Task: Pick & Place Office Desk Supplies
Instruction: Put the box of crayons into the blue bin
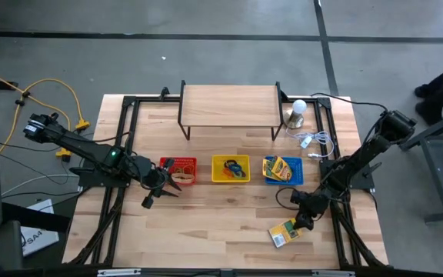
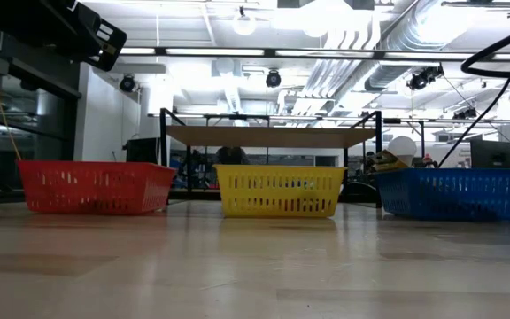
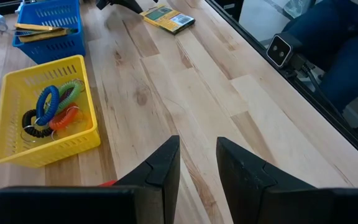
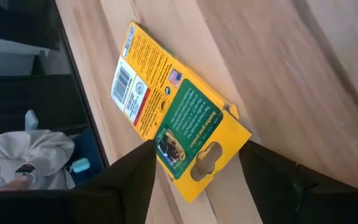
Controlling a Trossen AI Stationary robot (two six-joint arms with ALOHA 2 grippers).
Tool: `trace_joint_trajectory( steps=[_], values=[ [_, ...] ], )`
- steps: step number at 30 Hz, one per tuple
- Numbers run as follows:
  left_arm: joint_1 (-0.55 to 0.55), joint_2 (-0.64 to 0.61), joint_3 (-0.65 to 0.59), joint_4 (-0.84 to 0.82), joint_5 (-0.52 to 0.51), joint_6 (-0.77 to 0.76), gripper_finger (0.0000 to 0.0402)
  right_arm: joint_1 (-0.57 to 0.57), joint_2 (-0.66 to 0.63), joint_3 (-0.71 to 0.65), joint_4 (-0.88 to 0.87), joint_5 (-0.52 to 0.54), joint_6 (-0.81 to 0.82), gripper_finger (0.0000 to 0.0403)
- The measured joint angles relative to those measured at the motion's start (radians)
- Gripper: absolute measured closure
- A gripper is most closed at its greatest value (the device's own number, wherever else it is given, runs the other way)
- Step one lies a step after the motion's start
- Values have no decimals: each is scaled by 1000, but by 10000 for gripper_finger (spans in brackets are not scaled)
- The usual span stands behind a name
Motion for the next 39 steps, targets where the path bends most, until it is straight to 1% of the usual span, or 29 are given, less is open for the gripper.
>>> trace_joint_trajectory(
  steps=[13, 20, 33, 39],
  values=[
    [0, 0, 0, 0, 0, 0, 302, 0, 0, 0, -28, 56, 3, 258],
    [0, 0, 0, 0, 0, 0, 302, -1, 0, -1, -28, 93, 18, 288],
    [0, 0, 0, 0, 0, 0, 302, -1, 0, -1, -31, 107, 18, 342],
    [0, 0, 0, 0, 0, 0, 302, -1, 0, -1, -53, 115, 18, 375]
  ],
)
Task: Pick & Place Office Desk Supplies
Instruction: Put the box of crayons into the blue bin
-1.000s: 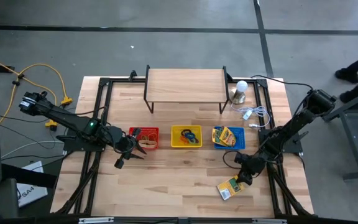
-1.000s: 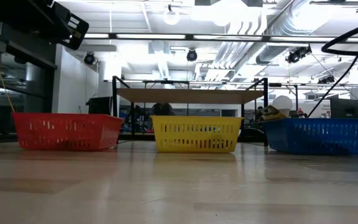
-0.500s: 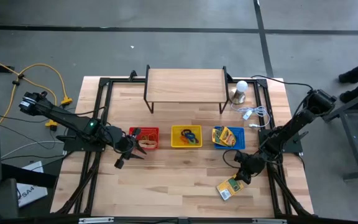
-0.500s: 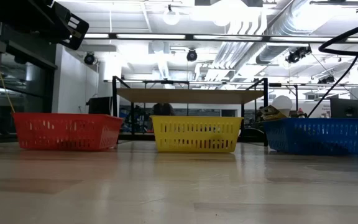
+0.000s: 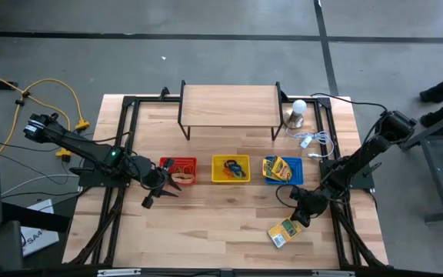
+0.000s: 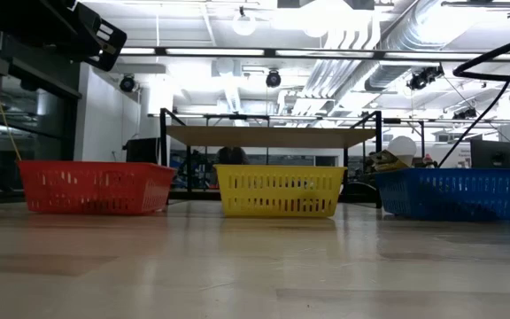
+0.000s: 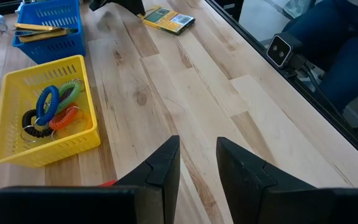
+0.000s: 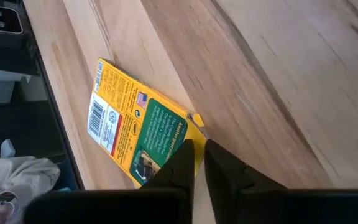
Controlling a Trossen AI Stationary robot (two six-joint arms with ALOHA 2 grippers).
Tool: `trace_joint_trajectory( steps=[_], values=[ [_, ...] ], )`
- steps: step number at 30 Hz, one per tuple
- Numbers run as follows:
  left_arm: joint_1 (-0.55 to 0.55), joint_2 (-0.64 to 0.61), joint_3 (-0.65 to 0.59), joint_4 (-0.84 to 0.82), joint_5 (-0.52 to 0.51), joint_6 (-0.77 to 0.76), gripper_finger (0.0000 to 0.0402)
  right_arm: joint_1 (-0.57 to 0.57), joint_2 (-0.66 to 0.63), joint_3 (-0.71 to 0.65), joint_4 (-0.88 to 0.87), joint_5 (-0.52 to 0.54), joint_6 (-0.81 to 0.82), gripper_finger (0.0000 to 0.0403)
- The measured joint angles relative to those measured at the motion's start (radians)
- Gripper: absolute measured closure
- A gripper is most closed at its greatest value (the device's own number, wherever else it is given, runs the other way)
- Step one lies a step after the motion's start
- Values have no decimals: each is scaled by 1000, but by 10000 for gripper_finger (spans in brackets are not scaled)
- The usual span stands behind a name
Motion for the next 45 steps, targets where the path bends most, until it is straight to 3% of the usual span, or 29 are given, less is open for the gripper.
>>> trace_joint_trajectory(
  steps=[6, 45],
  values=[
    [0, 0, 0, 0, 0, 0, 302, 0, 0, 0, -1, 11, -26, 400],
    [0, 0, 0, 0, 0, 0, 302, 1, -1, 1, 334, -17, -120, 400]
  ],
)
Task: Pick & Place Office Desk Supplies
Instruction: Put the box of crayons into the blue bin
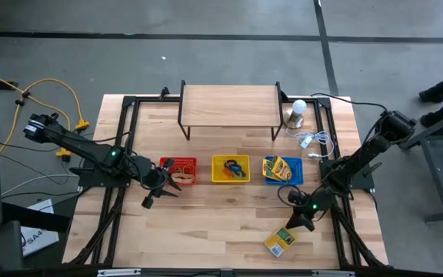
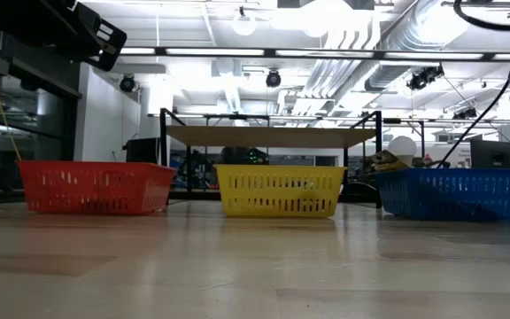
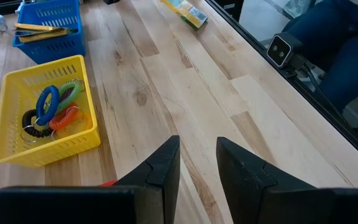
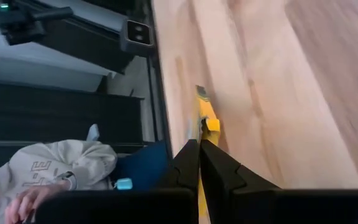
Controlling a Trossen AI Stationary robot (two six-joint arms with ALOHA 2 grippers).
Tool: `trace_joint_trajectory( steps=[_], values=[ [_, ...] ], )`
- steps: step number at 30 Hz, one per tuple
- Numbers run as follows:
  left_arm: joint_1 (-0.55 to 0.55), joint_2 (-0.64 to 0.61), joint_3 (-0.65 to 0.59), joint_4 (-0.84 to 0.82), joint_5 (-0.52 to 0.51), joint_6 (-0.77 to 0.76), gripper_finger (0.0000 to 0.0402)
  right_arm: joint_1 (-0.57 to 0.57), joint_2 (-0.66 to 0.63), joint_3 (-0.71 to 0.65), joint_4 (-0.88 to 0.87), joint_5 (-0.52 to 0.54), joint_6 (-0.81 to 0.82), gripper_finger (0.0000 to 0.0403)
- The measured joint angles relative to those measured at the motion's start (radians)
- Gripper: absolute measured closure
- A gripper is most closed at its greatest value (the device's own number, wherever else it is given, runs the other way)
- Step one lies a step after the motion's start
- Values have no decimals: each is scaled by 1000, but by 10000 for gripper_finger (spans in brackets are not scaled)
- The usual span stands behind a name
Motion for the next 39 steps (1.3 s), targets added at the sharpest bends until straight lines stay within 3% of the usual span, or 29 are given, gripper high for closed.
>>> trace_joint_trajectory(
  steps=[14, 27, 39],
  values=[
    [0, 0, 0, 0, 0, 0, 302, 0, 0, 0, 82, 10, -65, 400],
    [0, 0, 0, 0, 0, 0, 302, -13, -32, 0, 79, 164, -88, 400],
    [0, 0, 0, 0, 0, 0, 302, -148, -119, 0, -101, 174, -151, 401]
  ],
)
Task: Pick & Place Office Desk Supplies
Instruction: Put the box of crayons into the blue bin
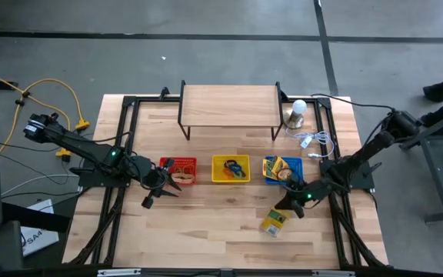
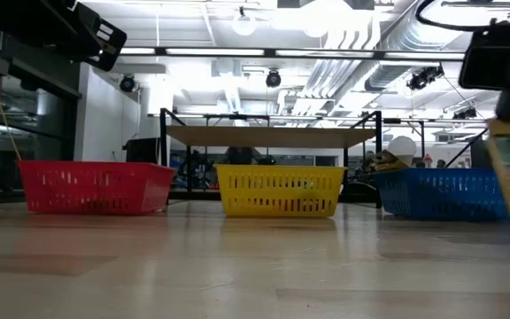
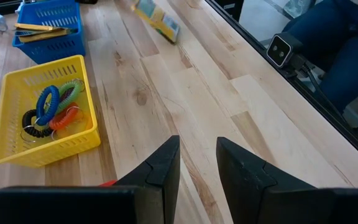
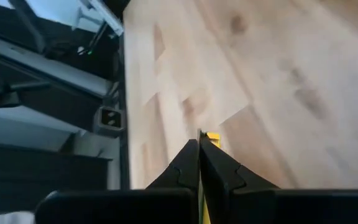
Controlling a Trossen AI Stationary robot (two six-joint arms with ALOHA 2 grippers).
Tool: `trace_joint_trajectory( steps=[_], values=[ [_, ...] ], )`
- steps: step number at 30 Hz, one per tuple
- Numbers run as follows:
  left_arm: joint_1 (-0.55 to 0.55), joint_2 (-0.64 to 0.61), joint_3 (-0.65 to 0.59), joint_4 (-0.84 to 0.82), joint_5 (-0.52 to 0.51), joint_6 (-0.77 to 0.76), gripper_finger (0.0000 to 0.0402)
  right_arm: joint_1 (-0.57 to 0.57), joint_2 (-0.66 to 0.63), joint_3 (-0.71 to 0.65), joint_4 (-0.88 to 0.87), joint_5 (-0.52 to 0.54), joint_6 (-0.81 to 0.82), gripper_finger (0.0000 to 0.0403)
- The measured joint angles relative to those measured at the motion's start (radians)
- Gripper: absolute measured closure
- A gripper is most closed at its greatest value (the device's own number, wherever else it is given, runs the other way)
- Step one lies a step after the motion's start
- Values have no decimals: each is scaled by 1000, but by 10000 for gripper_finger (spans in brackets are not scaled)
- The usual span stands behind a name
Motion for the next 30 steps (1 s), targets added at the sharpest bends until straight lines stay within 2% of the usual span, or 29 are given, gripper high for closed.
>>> trace_joint_trajectory(
  steps=[17, 30],
  values=[
    [0, 0, 0, 0, 0, 0, 302, -234, -173, 0, -242, -18, -149, 401],
    [0, 0, 0, 0, 0, 0, 302, -243, -178, 0, -224, -76, -164, 401]
  ],
)
